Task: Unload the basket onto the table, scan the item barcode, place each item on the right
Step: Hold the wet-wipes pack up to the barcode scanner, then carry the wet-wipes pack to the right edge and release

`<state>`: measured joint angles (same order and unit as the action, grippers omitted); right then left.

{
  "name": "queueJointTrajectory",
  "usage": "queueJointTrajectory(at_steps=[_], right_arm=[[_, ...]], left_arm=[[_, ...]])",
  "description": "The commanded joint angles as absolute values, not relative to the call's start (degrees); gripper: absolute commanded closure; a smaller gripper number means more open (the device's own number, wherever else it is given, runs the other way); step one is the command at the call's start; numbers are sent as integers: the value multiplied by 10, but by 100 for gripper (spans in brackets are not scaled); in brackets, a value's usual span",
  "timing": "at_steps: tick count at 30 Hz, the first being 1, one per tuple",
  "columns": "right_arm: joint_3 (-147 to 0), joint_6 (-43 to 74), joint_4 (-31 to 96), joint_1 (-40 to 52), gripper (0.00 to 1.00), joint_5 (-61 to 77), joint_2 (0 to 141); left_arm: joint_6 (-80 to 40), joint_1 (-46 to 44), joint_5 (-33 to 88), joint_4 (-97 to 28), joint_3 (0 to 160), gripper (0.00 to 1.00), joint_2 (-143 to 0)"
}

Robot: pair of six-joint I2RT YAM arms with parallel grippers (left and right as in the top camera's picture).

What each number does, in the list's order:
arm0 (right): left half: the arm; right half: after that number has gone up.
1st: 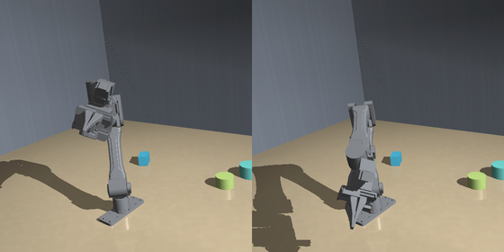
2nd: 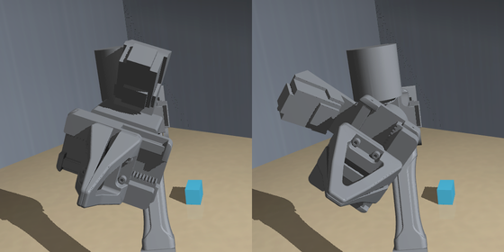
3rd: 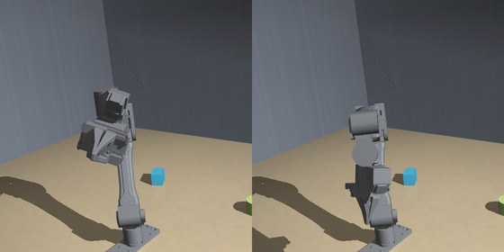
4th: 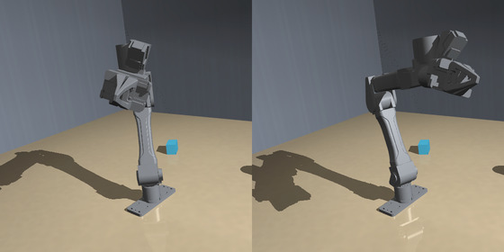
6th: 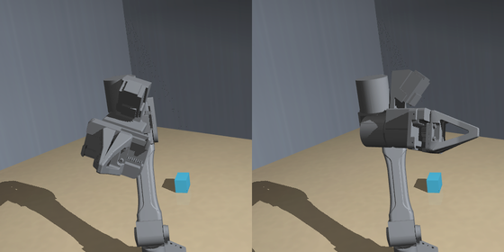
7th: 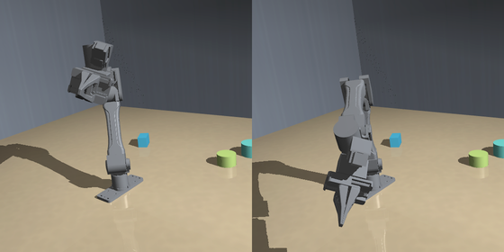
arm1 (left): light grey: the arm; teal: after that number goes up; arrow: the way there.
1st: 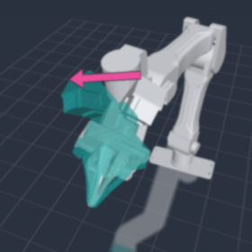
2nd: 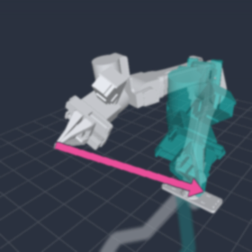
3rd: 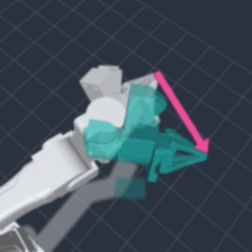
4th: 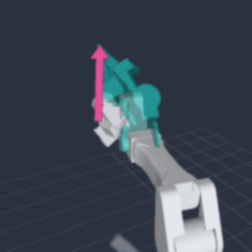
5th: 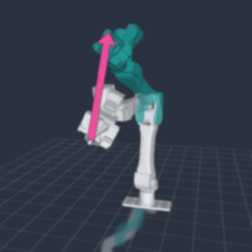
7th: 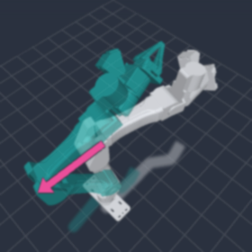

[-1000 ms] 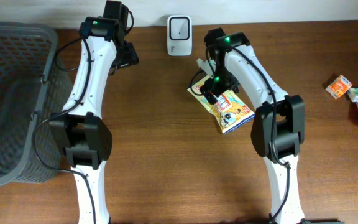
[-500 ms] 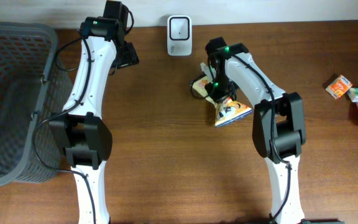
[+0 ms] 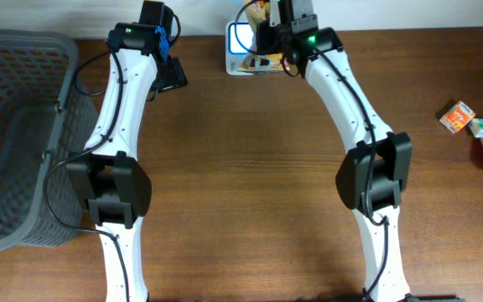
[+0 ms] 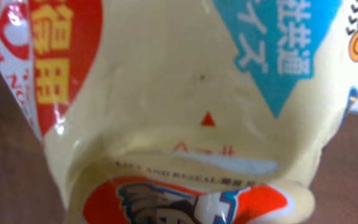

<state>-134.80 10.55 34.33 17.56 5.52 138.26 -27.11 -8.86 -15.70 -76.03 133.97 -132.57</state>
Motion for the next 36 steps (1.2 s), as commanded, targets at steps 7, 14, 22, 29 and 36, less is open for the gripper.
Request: queueJointTrajectory(at_steps=[7,14,22,29,36], right_arm=[[-1359,126,298,207,84,38,1447],[-1361,137,304,190,88,38,1410],[-1361,219,544,-53,91,38,1303],[-1359,213,717,-256,66,-96,1307],[-1359,213,780,-359,1,-97,1306]], left_arm=[[-278,-90,-163,-761,1338,1,-1311],[-278,-90,-163,-761,1338,1,-1311],[-278,-90,-163,-761,1338,1,-1311],[-278,-90,-163,-761,1338,1,-1311],[-278,-90,-163,-761,1338,1,-1311]])
